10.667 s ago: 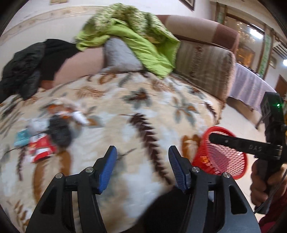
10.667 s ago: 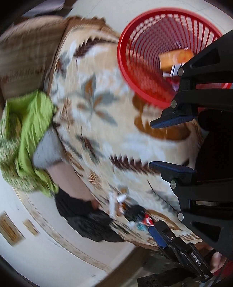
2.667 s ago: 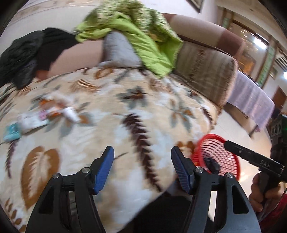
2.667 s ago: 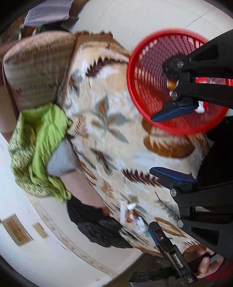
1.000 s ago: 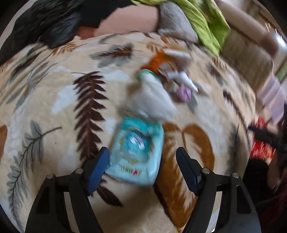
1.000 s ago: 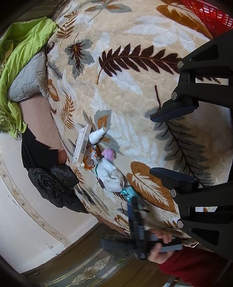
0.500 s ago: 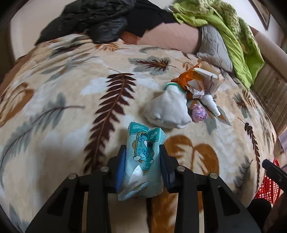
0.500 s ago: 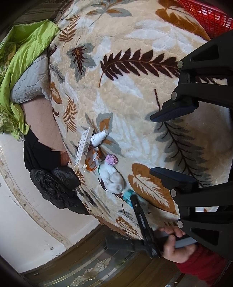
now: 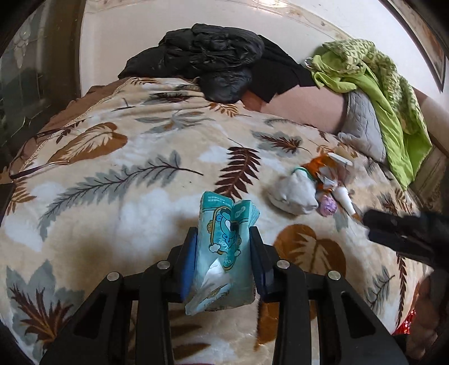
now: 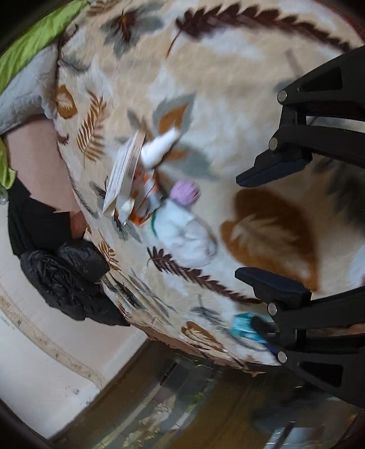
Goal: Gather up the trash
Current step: 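Grasp the white sock with the right tool while the left tool holds the tissue pack, then hold the tissue pack and white sock above the bed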
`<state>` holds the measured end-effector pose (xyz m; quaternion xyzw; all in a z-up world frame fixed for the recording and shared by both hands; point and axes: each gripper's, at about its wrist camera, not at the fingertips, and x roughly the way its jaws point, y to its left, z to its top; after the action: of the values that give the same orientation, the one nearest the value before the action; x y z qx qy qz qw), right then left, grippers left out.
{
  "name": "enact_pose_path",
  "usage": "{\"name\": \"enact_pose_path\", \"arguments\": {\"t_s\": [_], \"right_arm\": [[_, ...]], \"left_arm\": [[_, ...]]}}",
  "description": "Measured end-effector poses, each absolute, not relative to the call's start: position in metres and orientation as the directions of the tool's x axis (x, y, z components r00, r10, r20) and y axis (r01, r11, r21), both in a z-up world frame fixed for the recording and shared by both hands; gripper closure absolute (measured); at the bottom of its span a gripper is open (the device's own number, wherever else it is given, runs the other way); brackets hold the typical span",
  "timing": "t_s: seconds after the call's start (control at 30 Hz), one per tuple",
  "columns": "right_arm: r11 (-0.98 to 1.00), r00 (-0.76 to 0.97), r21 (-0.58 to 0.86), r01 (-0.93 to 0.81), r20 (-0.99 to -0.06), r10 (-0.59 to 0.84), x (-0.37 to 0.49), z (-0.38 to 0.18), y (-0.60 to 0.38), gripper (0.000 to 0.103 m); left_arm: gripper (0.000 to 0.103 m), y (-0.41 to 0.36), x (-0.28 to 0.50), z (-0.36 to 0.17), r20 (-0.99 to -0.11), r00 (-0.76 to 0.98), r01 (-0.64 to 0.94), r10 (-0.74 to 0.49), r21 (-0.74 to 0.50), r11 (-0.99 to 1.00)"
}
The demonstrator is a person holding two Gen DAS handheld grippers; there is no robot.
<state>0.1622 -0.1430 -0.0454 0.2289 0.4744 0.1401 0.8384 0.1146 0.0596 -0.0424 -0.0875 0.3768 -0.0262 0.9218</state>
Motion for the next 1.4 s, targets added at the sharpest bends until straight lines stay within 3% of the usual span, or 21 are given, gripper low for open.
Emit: {"name": "enact_pose_path", "arguments": {"t_s": [0.37,0.4,0.43,0.5,0.6,0.83,0.97,1.4], "right_arm": [[0.861,0.454,0.499,0.096,-0.792,0.408,0.246,-0.086,-0.099,0.039],[0.866,0.459,0.491,0.091,-0.793,0.401,0.247,-0.088,-0.097,0.045],[0.872,0.465,0.482,0.079,-0.792,0.396,0.246,-0.086,-0.096,0.06],[0.89,0.482,0.455,0.031,-0.787,0.386,0.239,-0.077,-0.094,0.071],[0.912,0.515,0.407,-0.046,-0.773,0.371,0.214,-0.06,-0.101,0.076],[0.97,0.662,0.191,-0.149,-0.71,0.242,0.118,-0.032,-0.128,0.077],[0.981,0.706,0.137,-0.139,-0.68,0.195,0.08,-0.029,-0.144,0.077],[0.98,0.725,0.187,-0.067,-0.666,0.177,0.056,-0.034,-0.174,0.077]], "left_arm": [[0.069,0.078,0.123,-0.046,-0.701,0.704,-0.052,-0.118,-0.216,0.975],[0.069,0.078,0.124,-0.046,-0.701,0.703,-0.053,-0.117,-0.215,0.975],[0.069,0.078,0.124,-0.046,-0.701,0.703,-0.049,-0.119,-0.215,0.975],[0.069,0.076,0.124,-0.046,-0.703,0.701,-0.043,-0.12,-0.21,0.977],[0.069,0.072,0.123,-0.046,-0.7,0.703,-0.029,-0.126,-0.205,0.978],[0.069,0.047,0.111,-0.042,-0.683,0.719,0.035,-0.132,-0.154,0.987],[0.069,0.026,0.101,-0.04,-0.68,0.723,0.069,-0.121,-0.104,0.992],[0.069,-0.019,0.068,-0.048,-0.672,0.737,0.135,-0.068,0.049,0.99]]}}
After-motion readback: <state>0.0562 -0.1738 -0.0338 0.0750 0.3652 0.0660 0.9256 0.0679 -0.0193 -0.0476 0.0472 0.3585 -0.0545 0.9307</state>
